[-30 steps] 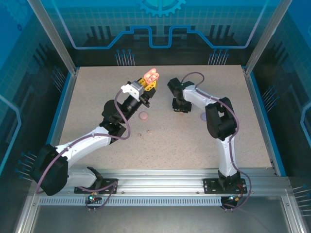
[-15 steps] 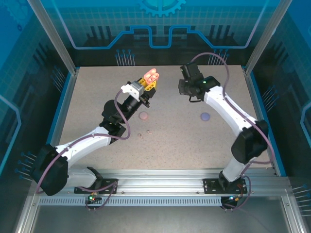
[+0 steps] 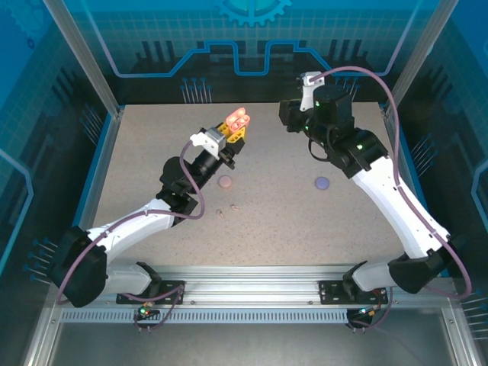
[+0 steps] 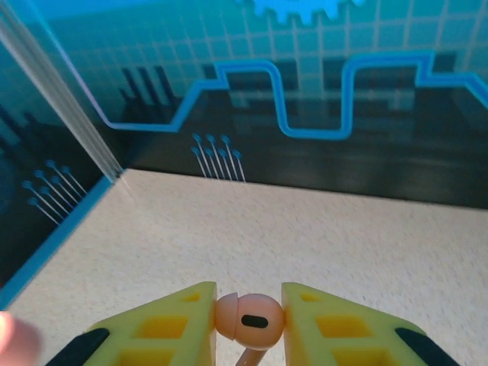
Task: Insert the wireless bluetooth earbuds into the charging case
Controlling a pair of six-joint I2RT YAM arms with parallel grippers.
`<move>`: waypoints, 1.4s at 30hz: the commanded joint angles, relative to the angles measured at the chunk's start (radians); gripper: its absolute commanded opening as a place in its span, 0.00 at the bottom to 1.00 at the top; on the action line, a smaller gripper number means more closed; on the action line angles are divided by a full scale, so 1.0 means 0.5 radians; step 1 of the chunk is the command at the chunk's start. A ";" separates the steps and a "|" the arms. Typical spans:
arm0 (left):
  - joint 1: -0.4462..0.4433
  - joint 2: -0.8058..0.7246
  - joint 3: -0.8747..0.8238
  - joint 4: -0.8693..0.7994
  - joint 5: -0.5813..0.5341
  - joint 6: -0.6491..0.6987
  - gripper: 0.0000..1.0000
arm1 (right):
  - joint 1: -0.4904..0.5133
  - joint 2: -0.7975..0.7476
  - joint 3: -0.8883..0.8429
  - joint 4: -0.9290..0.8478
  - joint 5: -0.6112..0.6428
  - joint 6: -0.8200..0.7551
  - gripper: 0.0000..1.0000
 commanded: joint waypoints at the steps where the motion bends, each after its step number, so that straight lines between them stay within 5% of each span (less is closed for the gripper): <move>1: -0.013 0.009 0.007 0.023 0.060 -0.018 0.00 | 0.045 -0.091 -0.012 0.198 -0.178 -0.107 0.27; 18: -0.015 0.049 0.108 -0.149 0.224 -0.099 0.00 | 0.113 -0.254 -0.445 0.786 -0.682 -0.523 0.27; 42: -0.019 0.049 0.167 -0.185 0.276 -0.161 0.00 | 0.114 -0.128 -0.533 0.851 -0.804 -0.546 0.26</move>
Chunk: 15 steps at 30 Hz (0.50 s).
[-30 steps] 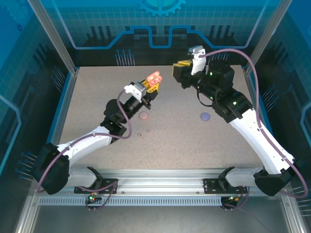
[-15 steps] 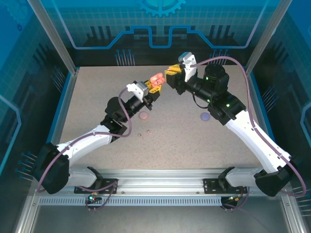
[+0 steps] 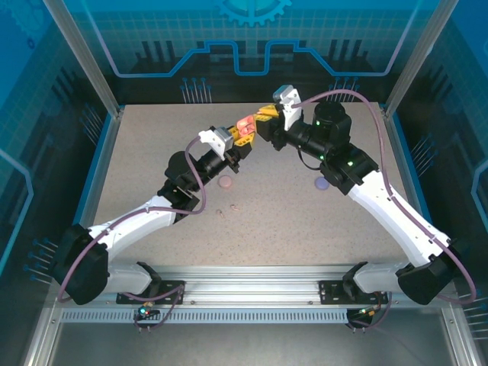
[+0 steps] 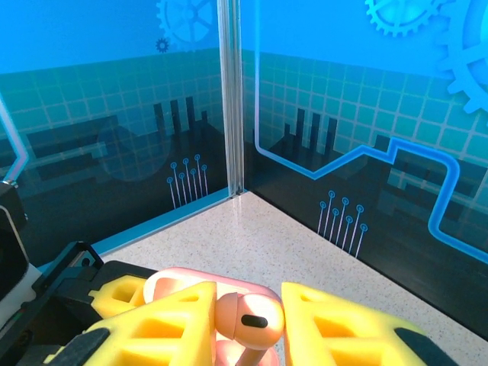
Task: Insert the wireless bluetooth earbuds into the charging case
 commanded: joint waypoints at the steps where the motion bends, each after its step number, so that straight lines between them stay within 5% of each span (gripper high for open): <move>1: -0.017 0.003 0.082 0.041 0.037 -0.041 0.00 | 0.030 0.020 -0.020 0.074 -0.039 0.012 0.26; 15: -0.017 -0.014 0.083 0.050 0.028 -0.032 0.00 | 0.001 0.048 -0.052 0.074 -0.039 0.045 0.24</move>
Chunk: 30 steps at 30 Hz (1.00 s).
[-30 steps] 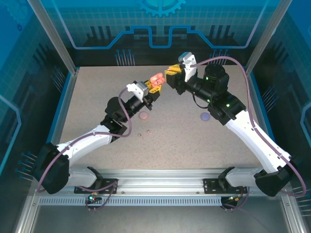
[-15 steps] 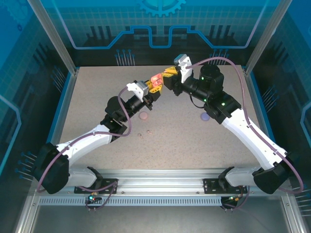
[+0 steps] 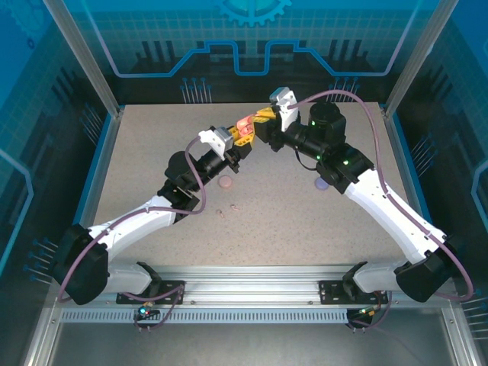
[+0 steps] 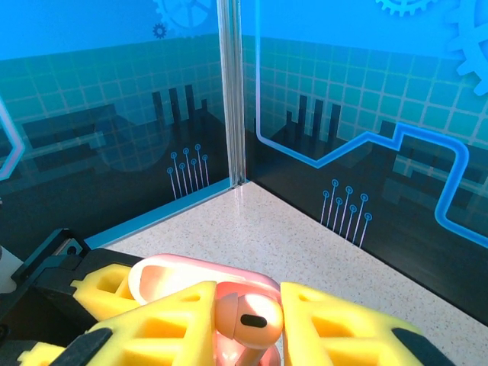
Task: Insert the wireless bluetooth earbuds into the charging case
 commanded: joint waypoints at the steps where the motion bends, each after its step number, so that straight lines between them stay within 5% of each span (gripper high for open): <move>1: -0.017 -0.015 0.083 0.049 0.026 -0.032 0.00 | 0.001 0.013 -0.025 0.059 -0.037 0.042 0.25; 30: -0.016 0.006 0.106 0.060 0.015 -0.023 0.00 | 0.159 -0.021 -0.095 -0.076 0.174 -0.356 0.22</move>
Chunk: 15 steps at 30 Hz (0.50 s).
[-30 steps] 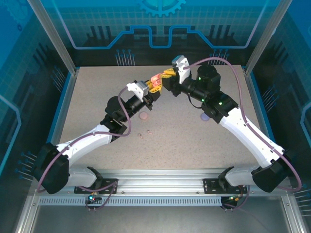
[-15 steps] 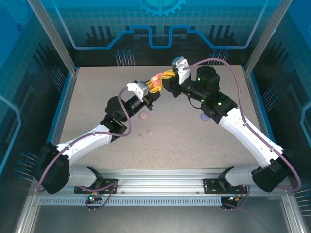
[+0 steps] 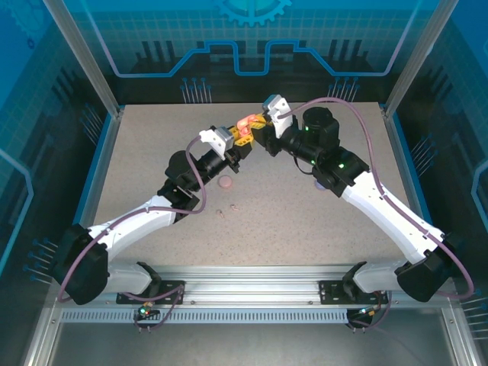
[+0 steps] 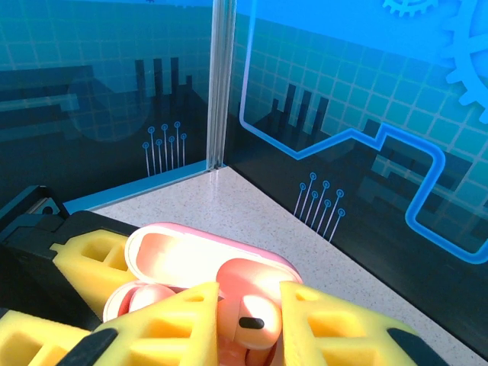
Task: Insert the wireless bluetooth earbuds into the charging case
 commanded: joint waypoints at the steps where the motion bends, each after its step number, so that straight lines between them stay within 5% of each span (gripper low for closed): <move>1: -0.016 0.004 0.096 0.095 0.019 -0.023 0.00 | 0.066 -0.016 -0.040 -0.057 -0.006 -0.065 0.23; 15: -0.014 0.003 0.092 0.088 0.012 -0.023 0.00 | 0.065 -0.044 -0.043 0.004 0.009 0.010 0.36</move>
